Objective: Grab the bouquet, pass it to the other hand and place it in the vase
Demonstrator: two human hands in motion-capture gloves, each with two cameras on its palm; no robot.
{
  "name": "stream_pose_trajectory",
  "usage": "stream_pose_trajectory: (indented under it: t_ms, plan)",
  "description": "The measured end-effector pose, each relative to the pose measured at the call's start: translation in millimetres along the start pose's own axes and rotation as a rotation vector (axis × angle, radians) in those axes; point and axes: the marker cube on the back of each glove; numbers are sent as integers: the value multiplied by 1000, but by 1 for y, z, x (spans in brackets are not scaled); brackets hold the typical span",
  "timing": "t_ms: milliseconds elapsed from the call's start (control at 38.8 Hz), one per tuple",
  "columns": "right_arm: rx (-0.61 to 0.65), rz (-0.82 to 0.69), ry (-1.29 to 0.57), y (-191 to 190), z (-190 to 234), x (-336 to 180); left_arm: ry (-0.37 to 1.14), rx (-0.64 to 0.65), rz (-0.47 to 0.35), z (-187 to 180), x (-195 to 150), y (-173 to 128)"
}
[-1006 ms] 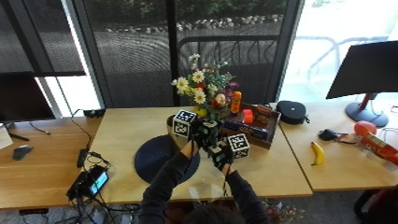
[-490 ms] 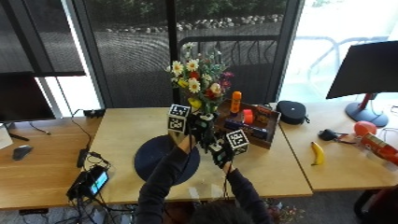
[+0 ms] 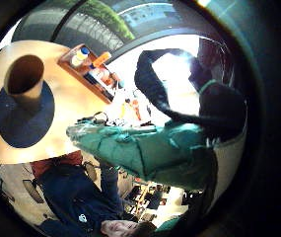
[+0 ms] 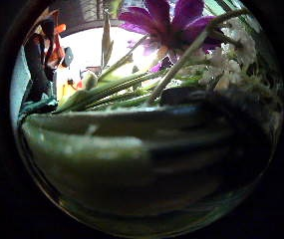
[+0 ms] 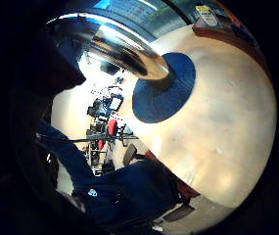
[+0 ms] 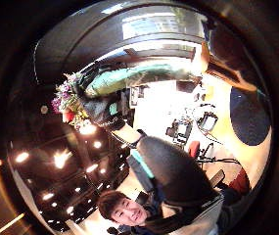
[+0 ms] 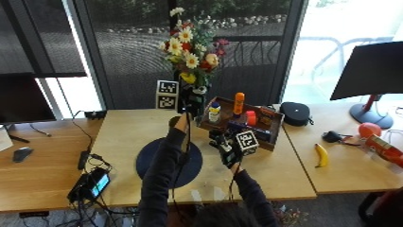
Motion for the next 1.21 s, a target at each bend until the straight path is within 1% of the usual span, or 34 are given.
stream_pose_trajectory:
  t_ms: [52, 77, 284, 387, 490, 748, 1032, 1213]
  plan:
    - [16, 91, -49, 4, 3, -4, 5, 21, 8, -5, 11, -6]
    - [25, 112, -54, 4, 3, -5, 10, 28, 9, -8, 16, -9]
    - [50, 143, -31, -6, -8, -1, 24, 88, 24, -24, 45, -28]
    - [61, 163, -27, -12, -15, -3, 13, 124, 33, -32, 50, -35]
    - [60, 179, -34, -15, -23, -9, 6, 144, 30, -39, 49, -43]
    - [103, 202, 6, -23, -46, -13, 0, 174, 11, -48, 38, -59]
    - [150, 214, 48, -29, -70, -6, -22, 174, 14, -50, 25, -71]
    - [140, 219, 12, -24, -76, -10, -13, 164, -5, -52, 11, -83]
